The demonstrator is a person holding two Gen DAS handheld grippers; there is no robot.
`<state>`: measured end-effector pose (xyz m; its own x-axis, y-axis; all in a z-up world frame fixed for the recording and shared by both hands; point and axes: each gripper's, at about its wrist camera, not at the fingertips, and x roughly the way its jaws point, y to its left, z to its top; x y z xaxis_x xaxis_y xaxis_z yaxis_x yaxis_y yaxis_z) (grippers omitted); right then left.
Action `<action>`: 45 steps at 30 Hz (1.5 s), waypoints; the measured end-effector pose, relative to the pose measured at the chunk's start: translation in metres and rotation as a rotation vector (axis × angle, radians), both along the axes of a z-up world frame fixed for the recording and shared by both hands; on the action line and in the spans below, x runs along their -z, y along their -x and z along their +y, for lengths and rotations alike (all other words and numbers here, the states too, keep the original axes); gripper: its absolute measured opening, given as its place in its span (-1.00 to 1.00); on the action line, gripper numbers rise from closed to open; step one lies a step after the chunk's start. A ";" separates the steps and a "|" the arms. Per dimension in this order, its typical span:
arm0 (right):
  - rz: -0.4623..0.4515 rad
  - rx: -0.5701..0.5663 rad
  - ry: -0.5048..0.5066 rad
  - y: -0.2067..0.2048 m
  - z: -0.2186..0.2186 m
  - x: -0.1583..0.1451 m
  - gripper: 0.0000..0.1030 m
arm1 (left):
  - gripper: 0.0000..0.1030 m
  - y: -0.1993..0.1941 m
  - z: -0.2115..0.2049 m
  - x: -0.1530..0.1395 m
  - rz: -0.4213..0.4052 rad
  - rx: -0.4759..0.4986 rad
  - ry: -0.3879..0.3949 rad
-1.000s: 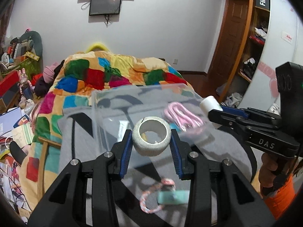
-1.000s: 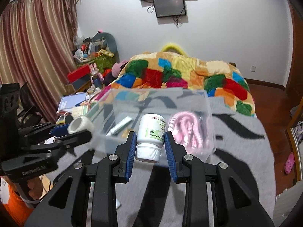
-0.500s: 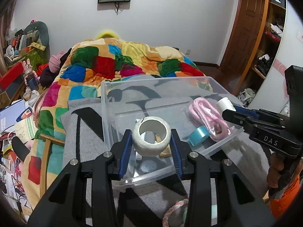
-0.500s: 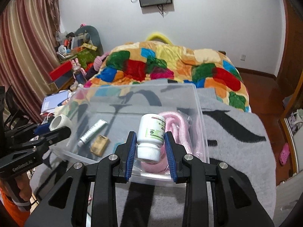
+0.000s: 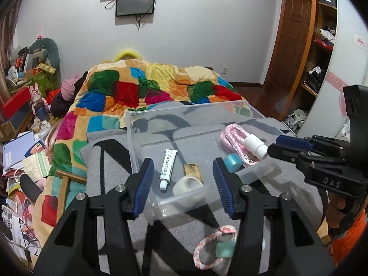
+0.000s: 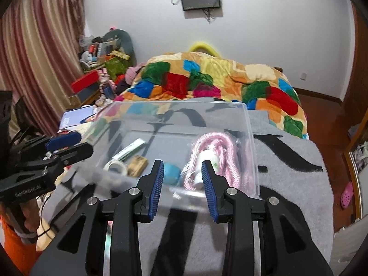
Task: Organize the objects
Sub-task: 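Drop the white tape into the box with the left tool while the right drops the pill bottle, then grasp the braided rope toy with the left tool while the right tool grasps the green lotion bottle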
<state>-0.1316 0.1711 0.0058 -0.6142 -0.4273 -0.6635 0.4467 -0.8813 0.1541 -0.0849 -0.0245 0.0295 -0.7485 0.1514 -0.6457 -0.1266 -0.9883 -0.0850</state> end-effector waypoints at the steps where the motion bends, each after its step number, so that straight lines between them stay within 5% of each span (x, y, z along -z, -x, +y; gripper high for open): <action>1: 0.002 -0.015 0.002 -0.005 -0.001 0.000 -0.40 | 0.05 -0.004 -0.001 0.000 0.003 0.002 0.000; 18: -0.144 -0.294 -0.057 -0.070 -0.057 0.059 -0.39 | 0.05 -0.053 -0.007 0.052 -0.119 0.004 0.046; 25: -0.138 -0.287 -0.058 -0.075 -0.050 0.067 -0.56 | 0.05 -0.057 -0.004 0.068 -0.164 0.023 0.034; 40: -0.100 -0.124 -0.021 -0.061 0.004 0.053 -0.56 | 0.11 -0.028 0.055 0.081 -0.194 0.160 0.070; 42: -0.103 -0.110 -0.017 -0.058 0.006 0.053 -0.56 | 0.03 -0.026 0.060 0.081 -0.185 0.163 0.079; 45: -0.104 -0.103 -0.012 -0.057 0.008 0.053 -0.56 | -0.35 -0.027 0.064 0.082 -0.164 0.181 0.092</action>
